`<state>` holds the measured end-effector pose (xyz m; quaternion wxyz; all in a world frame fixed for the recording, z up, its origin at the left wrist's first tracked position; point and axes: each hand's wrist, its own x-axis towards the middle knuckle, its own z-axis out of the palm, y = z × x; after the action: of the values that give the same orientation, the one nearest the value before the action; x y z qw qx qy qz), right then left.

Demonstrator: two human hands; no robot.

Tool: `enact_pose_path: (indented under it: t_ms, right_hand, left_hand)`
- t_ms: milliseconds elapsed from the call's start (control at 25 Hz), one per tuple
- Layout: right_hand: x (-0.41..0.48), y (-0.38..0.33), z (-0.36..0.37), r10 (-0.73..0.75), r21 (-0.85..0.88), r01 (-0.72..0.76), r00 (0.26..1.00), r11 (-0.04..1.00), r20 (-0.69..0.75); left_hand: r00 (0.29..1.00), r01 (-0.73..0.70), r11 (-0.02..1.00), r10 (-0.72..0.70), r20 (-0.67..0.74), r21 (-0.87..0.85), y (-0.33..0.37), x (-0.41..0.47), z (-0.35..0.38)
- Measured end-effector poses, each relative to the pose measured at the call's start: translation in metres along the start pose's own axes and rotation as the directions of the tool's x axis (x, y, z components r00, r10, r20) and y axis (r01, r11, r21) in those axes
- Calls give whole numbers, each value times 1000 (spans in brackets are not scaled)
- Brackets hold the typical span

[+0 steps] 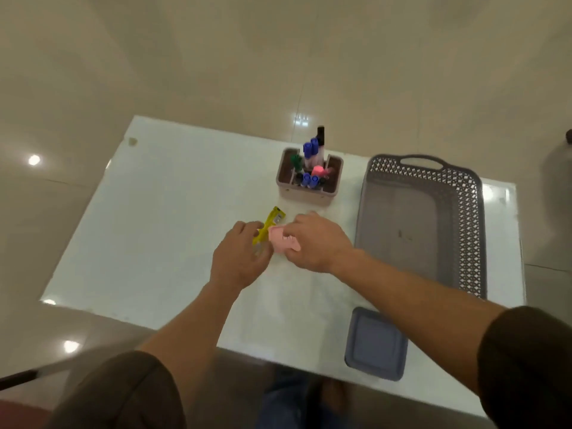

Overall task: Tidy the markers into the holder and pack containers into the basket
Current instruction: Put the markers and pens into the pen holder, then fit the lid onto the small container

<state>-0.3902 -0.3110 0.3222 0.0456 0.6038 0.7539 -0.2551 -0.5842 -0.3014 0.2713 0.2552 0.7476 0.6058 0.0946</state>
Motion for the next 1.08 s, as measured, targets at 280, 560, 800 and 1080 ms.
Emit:
enact_pose_path:
  t_ms: [280, 560, 800, 1080]
  right_hand:
    - [-60, 27, 1, -225, -242, 211, 974, 947, -30]
    - [-166, 24, 56, -359, -445, 626, 756, 640, 548]
    - [-166, 31, 86, -155, -614, 570, 789, 546, 595]
    - [-119, 0, 88, -311, -477, 598, 775, 644, 551]
  left_hand:
    - [974, -85, 996, 89, -210, 32, 23, -40, 31]
    - [986, -169, 985, 169, 9, 26, 38, -86, 47]
    - [999, -31, 998, 32, 19, -46, 41, -98, 66]
    - [993, 94, 994, -98, -71, -56, 18, -98, 53]
